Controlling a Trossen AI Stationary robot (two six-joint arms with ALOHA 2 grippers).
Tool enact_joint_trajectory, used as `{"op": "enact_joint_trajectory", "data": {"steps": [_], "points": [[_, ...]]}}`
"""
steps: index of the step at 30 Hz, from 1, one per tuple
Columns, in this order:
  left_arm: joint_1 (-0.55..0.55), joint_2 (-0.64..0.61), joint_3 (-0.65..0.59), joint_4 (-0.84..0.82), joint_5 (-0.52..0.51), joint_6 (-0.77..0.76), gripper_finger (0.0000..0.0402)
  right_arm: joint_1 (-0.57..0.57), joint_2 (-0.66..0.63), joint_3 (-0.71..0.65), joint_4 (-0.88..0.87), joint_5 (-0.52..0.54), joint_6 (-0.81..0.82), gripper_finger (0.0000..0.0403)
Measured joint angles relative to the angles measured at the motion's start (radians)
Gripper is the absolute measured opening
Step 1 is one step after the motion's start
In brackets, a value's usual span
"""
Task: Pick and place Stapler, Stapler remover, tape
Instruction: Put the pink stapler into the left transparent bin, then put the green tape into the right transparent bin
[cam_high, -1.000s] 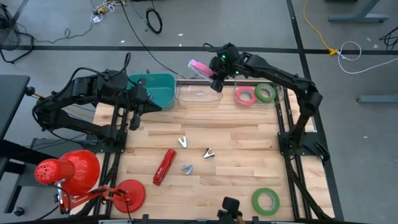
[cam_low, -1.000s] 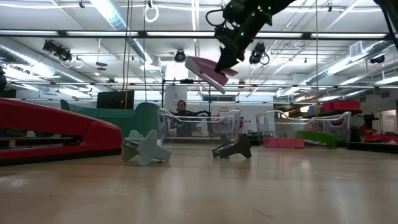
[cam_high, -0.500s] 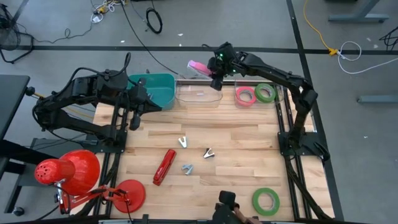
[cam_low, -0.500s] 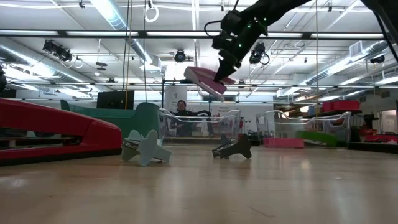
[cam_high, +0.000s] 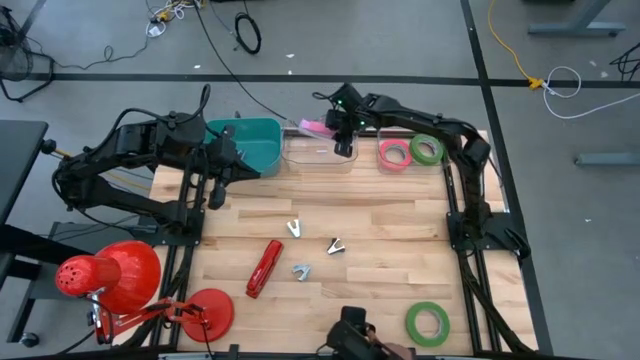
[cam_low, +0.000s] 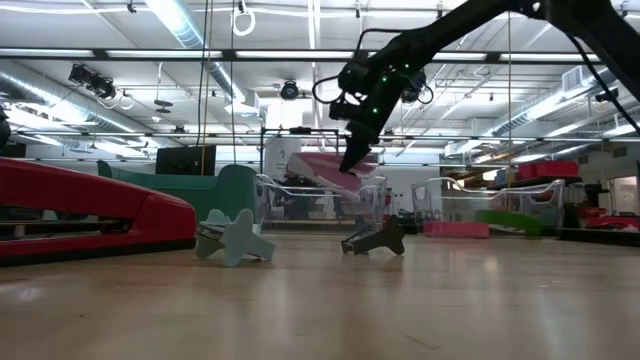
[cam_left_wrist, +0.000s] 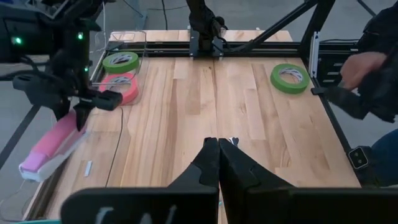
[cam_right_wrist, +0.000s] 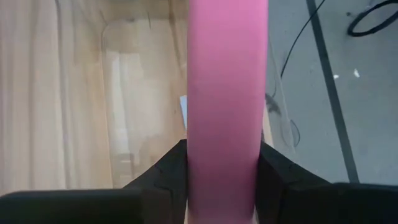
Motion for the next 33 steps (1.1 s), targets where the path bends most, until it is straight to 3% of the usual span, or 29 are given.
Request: {"op": "enact_joint_trajectory", "data": {"steps": [22,33], "points": [[0.0,0.0,0.0,0.0,0.0,-0.001,0.0,0.0,0.059,0.0,0.007,-0.007,-0.017,0.0125],[0.0,0.0,0.0,0.0,0.0,-0.002,0.0,0.0,0.057,0.0,0.012,0.028,0.019,0.0234]]}}
